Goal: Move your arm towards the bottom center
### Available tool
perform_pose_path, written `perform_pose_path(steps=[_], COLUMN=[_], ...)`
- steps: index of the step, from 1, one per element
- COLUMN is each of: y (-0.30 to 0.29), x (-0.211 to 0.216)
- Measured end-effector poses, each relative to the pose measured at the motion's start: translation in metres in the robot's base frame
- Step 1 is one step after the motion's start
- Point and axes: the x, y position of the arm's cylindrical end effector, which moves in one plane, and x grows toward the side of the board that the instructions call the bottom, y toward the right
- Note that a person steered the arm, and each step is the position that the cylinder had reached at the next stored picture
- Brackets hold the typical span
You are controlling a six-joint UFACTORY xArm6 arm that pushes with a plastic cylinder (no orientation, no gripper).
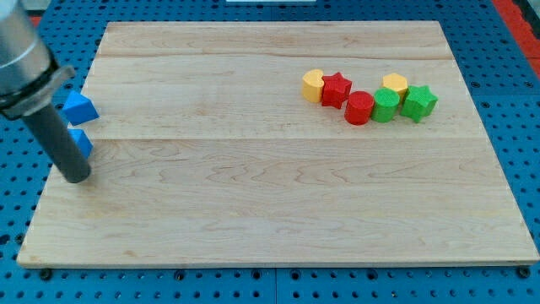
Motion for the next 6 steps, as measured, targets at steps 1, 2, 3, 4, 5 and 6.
perform_pose_path(steps=[1,2,3,4,5,6], y=[-0.012,-0.010,0.022,0.061,0.070,0.064], x=[-0.031,-0.059,-0.058,-0.058,-0.058,-0.059])
